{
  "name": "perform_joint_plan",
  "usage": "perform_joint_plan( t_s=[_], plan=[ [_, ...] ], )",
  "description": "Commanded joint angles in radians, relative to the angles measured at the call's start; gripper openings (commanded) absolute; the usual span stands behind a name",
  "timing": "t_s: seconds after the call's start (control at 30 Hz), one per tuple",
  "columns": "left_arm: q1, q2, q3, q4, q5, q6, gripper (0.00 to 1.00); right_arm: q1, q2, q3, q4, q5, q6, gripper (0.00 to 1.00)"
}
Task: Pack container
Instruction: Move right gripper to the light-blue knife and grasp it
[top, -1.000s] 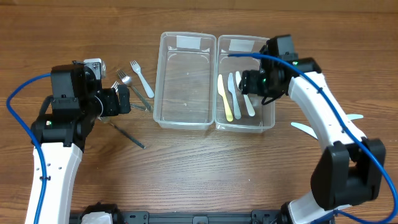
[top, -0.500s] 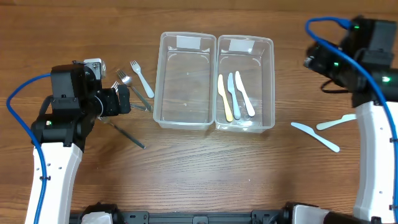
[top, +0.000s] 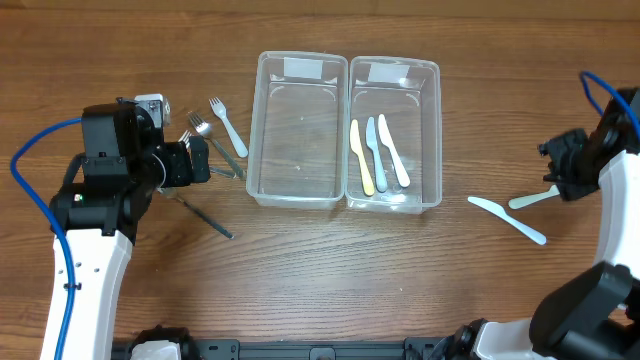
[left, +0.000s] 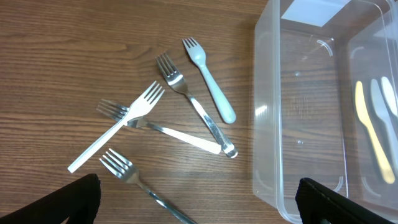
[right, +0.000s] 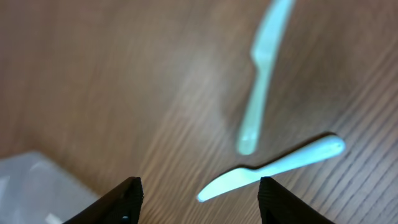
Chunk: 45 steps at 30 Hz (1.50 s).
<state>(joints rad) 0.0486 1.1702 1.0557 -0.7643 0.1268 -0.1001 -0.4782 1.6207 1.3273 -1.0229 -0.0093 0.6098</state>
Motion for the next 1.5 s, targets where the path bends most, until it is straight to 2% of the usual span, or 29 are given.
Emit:
perform_joint_plan(
  t_s=[0.0,0.13,0.33,0.73,1.07,1.23,1.27,1.4,1.47],
  plan=[
    [0.003,0.008,0.026,0.001,-0.004,0.018,1.0,-0.041,0.055,-0.077,0.047,0.028,0.075,0.6],
    [0.003,0.008,0.026,0.001,-0.004,0.018,1.0,-0.074,0.137,-0.103,0.08,0.028,0.065,0.56],
    [0.003,0.008,0.026,0.001,-0.004,0.018,1.0,-0.079,0.246,-0.103,0.129,0.042,0.041,0.56],
    [0.003,0.008,0.026,0.001,-0.004,0.019,1.0,-0.079,0.27,-0.105,0.178,0.106,0.041,0.56],
    [0.003,0.008,0.026,0.001,-0.004,0.018,1.0,-0.079,0.385,-0.105,0.18,0.106,0.041,0.55],
    [0.003,0.008,0.026,0.001,-0.004,0.018,1.0,-0.079,0.394,-0.105,0.179,0.105,0.041,0.46],
    [0.003,0.008,0.026,0.001,-0.004,0.019,1.0,-0.079,0.394,-0.105,0.177,0.105,0.041,0.42],
    [0.003,0.008,0.026,0.001,-0.004,0.018,1.0,-0.079,0.394,-0.105,0.165,0.105,0.041,0.13],
    [0.003,0.008,0.026,0.001,-0.004,0.018,1.0,-0.079,0.394,-0.105,0.161,0.095,0.041,0.11]
  ],
)
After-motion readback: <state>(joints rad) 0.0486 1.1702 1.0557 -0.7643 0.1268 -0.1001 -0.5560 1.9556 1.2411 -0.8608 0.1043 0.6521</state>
